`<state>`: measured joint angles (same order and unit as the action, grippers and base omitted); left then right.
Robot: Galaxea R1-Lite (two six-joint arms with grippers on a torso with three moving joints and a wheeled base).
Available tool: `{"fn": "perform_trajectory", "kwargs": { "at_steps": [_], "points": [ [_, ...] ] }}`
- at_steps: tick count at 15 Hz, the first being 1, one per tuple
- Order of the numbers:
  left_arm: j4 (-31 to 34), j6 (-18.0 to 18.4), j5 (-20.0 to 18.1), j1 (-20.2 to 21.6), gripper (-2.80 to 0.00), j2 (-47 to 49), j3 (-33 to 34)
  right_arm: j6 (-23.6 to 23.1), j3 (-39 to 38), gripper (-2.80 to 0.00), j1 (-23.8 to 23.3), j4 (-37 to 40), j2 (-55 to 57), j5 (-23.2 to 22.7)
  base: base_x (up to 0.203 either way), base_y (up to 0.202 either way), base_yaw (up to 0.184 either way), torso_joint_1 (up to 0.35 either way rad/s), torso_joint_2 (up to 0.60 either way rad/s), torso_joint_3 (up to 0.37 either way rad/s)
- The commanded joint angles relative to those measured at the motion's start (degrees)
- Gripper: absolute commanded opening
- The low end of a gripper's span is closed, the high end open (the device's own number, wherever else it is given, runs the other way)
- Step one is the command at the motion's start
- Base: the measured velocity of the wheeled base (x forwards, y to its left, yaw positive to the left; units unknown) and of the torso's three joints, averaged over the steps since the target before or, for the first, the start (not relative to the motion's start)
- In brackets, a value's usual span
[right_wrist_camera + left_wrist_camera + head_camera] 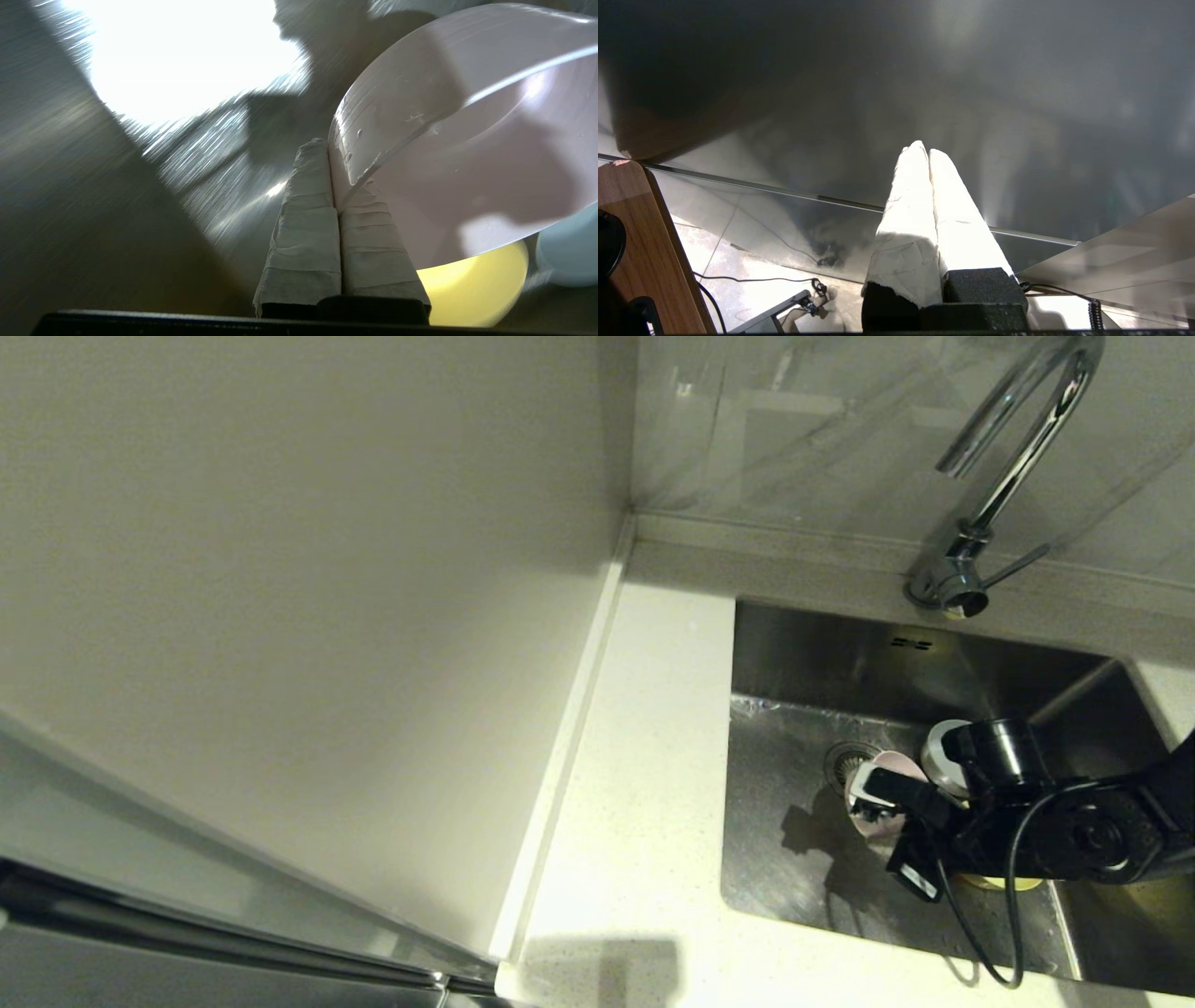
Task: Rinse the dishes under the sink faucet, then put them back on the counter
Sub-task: Put a bowl into the sink
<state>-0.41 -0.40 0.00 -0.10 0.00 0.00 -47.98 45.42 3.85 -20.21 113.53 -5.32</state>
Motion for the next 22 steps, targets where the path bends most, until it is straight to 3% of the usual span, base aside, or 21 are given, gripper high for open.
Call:
{"fn": "perform_trajectory", "kwargs": {
  "at_steps": [1, 5, 8, 15, 16, 22],
  "points": [
    [-0.02, -0.04, 0.0, 0.01, -2.8, 0.0, 0.18, -2.12, 0.25, -2.8, -0.06, -8.72, 9.26, 0.55, 0.0, 0.0, 0.0, 0.0, 0.0, 0.0],
    [-0.02, -0.04, 0.0, 0.01, -2.8, 0.0, 0.18, -3.1, 2.74, -2.8, -0.15, -14.38, 14.06, 3.57, 0.0, 0.0, 0.0, 0.0, 0.0, 0.0],
    [-0.02, -0.04, 0.0, 0.01, -2.8, 0.0, 0.18, -6.69, 3.3, -2.8, -1.39, -15.29, 14.57, 6.58, 0.0, 0.0, 0.0, 0.0, 0.0, 0.0],
    [-0.02, -0.04, 0.0, 0.01, -2.8, 0.0, 0.18, -8.84, 4.03, -2.8, -3.11, -15.33, 14.4, 6.8, 0.0, 0.0, 0.0, 0.0, 0.0, 0.0],
    [-0.02, -0.04, 0.0, 0.01, -2.8, 0.0, 0.18, -9.1, 3.43, 0.0, -3.69, -15.34, 14.27, 7.27, 0.0, 0.0, 0.0, 0.0, 0.0, 0.0],
    [-0.02, -0.04, 0.0, 0.01, -2.8, 0.0, 0.18, -9.25, 1.51, 0.0, -4.64, -15.42, 12.48, 7.35, 0.0, 0.0, 0.0, 0.0, 0.0, 0.0]
  ]
}}
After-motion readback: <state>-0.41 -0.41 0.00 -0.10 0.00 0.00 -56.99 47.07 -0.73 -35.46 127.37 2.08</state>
